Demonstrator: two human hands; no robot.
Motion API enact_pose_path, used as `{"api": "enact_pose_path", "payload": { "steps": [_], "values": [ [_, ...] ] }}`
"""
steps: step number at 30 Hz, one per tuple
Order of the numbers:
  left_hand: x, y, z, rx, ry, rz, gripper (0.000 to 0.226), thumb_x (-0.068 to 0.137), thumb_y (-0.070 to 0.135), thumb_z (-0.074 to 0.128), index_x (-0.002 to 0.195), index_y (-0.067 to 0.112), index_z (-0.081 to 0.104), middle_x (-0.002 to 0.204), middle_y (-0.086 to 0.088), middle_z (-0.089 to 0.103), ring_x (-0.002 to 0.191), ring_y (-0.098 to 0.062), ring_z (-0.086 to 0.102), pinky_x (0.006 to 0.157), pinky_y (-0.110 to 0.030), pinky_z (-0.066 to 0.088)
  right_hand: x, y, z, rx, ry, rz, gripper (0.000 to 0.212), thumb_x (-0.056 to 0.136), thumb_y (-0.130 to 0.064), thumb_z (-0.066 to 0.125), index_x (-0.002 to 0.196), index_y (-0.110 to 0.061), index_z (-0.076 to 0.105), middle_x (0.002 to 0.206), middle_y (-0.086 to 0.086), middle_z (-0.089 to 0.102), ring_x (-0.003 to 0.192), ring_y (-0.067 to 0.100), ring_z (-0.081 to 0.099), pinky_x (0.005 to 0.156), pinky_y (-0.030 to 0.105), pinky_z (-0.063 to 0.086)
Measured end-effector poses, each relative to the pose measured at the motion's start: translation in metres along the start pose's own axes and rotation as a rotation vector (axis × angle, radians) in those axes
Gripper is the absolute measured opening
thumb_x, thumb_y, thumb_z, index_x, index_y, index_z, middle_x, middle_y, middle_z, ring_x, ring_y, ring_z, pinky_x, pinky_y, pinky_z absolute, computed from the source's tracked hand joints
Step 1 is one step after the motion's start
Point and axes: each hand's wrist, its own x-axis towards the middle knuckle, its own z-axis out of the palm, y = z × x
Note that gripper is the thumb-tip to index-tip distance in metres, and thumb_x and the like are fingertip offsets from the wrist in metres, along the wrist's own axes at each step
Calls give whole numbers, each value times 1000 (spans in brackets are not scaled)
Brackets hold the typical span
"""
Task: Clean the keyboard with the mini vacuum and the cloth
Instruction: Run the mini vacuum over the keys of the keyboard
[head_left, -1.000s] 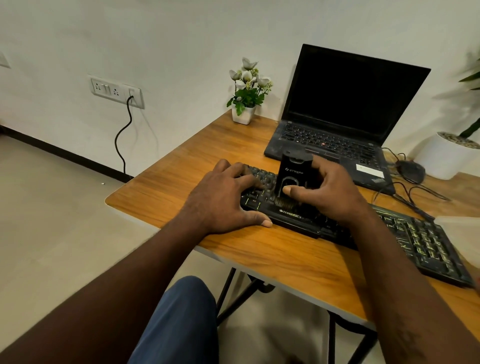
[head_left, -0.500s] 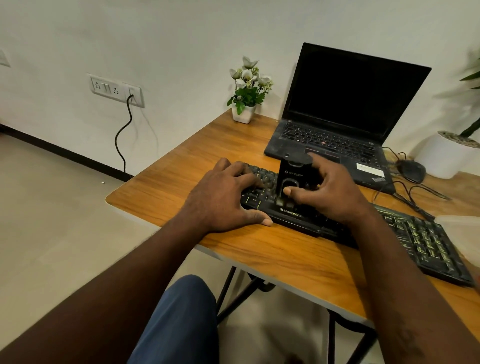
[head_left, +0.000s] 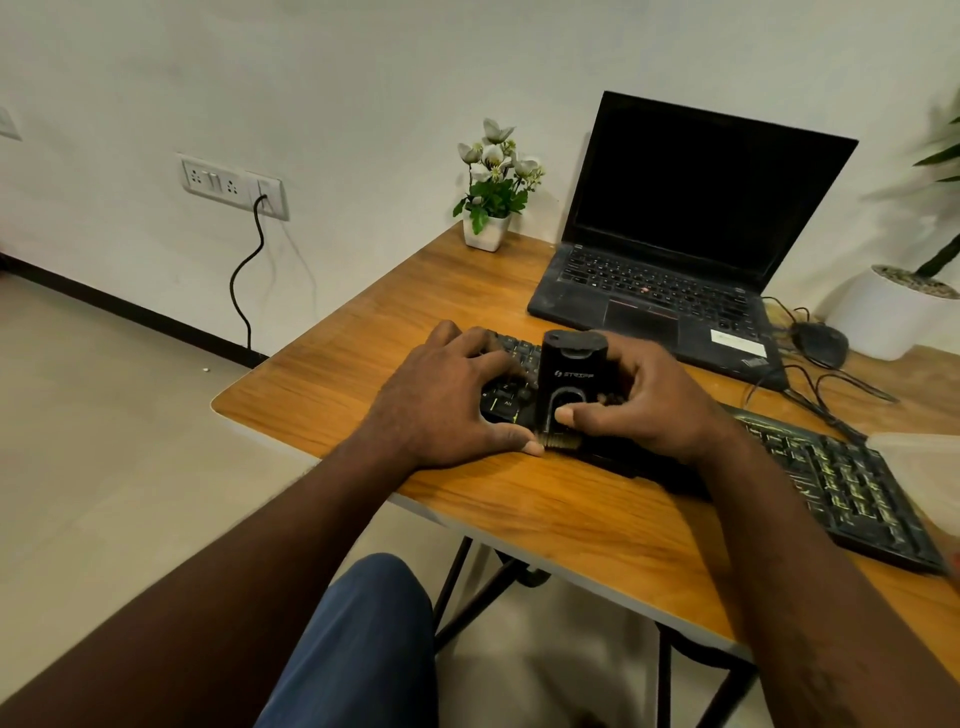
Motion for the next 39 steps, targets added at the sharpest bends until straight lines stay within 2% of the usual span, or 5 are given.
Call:
{"api": "enact_pose_path", "payload": {
  "steps": [3, 7, 13, 24, 39],
  "values": [
    [0, 0, -1, -9, -1, 0, 99, 65, 99, 49, 140, 36, 55, 132, 11, 52, 121, -14, 36, 93, -38, 48, 4, -1, -1, -128, 180, -49, 49, 81, -16, 86, 123, -33, 65, 110, -21, 71, 102, 2, 69, 88, 30, 59],
    [0, -1, -1, 1, -16, 2, 98, 66, 98, 48, 141, 35, 54, 132, 11, 51, 121, -15, 36, 93, -40, 49, 1, 1, -1, 42, 7, -37, 50, 81, -11, 86, 121, -33, 66, 113, -10, 74, 105, 14, 71, 88, 31, 61],
    [0, -1, -1, 6, -17, -2, 97, 66, 98, 49, 141, 36, 54, 133, 10, 51, 121, -15, 36, 93, -39, 48, 3, 0, 0, -172, 193, -101, 37, 80, -25, 86, 113, -24, 67, 101, -13, 71, 96, 7, 67, 76, 17, 52],
    [1, -4, 1, -18, -13, 21, 91, 67, 96, 50, 140, 41, 52, 136, 9, 50, 124, -15, 36, 97, -39, 46, -65, 4, 18, -582, 343, -165, 32, 72, -45, 72, 94, -29, 55, 94, -14, 58, 82, 9, 54, 63, 34, 50],
    [1, -4, 0, -25, 4, 28, 74, 76, 81, 59, 139, 42, 52, 135, 9, 50, 122, -16, 35, 97, -40, 46, -44, -9, 54, -770, 326, -316, 37, 75, -38, 71, 102, -14, 66, 109, 5, 71, 99, 13, 59, 79, 35, 51]
  ]
}}
